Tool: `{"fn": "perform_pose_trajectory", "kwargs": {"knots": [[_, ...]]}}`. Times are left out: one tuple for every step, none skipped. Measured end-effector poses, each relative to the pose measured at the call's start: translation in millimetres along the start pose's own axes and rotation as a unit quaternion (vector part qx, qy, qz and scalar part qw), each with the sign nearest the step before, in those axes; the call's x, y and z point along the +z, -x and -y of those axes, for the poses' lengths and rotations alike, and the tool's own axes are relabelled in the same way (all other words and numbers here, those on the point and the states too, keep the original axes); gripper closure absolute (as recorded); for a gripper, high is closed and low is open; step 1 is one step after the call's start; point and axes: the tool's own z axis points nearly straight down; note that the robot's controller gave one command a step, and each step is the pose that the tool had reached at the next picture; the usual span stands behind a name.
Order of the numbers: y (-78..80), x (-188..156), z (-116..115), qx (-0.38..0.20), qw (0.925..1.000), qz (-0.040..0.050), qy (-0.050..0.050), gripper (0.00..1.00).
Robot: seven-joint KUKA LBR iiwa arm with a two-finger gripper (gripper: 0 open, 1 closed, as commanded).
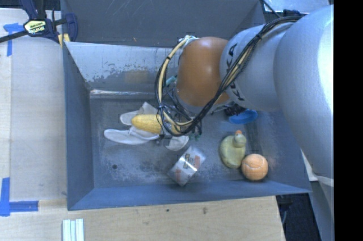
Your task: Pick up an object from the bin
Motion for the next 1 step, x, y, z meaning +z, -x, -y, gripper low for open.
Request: {"fn": "perform_pose_trajectory", "kwargs": {"knots": [[21.1,-127.9,12.0,-0.011,0.9999,0.0014,0.000,1.00]]}}
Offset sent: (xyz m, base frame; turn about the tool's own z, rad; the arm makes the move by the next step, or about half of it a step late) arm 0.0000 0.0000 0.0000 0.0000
